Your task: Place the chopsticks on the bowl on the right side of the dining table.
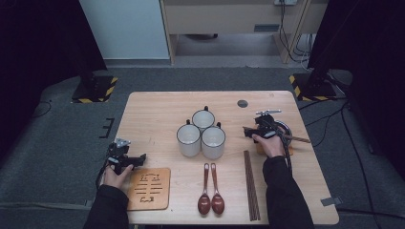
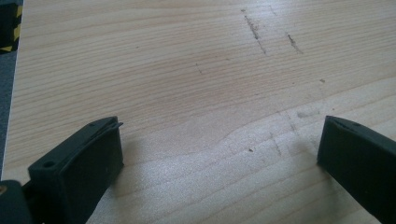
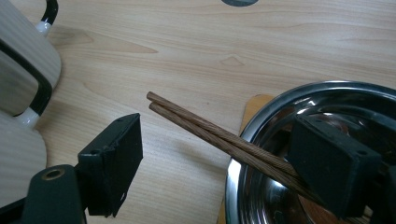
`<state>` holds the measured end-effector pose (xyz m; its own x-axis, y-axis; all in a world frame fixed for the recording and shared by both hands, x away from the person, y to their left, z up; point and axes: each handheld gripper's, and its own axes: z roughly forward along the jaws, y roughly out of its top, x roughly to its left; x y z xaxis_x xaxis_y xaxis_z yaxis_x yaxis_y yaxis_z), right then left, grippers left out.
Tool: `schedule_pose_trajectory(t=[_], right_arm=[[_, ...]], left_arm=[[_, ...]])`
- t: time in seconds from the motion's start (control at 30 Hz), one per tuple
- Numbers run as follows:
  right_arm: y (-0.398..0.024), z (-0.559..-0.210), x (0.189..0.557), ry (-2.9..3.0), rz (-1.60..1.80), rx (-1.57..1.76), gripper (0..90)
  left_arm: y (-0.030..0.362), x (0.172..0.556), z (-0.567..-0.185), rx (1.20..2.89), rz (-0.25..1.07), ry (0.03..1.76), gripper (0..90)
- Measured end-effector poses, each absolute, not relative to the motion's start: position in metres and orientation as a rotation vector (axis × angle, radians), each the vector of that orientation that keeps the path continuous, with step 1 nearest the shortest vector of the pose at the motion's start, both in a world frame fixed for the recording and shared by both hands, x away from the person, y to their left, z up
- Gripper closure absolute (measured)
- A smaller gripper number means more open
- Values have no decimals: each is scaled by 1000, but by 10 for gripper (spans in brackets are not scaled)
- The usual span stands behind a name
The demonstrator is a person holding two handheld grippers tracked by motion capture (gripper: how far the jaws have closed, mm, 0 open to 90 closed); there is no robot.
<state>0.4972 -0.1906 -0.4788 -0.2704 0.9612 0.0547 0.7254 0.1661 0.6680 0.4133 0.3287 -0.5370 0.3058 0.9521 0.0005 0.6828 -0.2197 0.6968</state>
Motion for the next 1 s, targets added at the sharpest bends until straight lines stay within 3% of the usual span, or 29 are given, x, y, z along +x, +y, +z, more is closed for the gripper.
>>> schedule_pose_trajectory(t=[0.67,1.0], right_arm=[[-194,-480,479,2097,844,1571,176],[-204,-455,466,1995,947,1491,215]], left_arm=[[329,413,-537,1984,588,1446,0],[329,413,-537,1984,588,1446,0]])
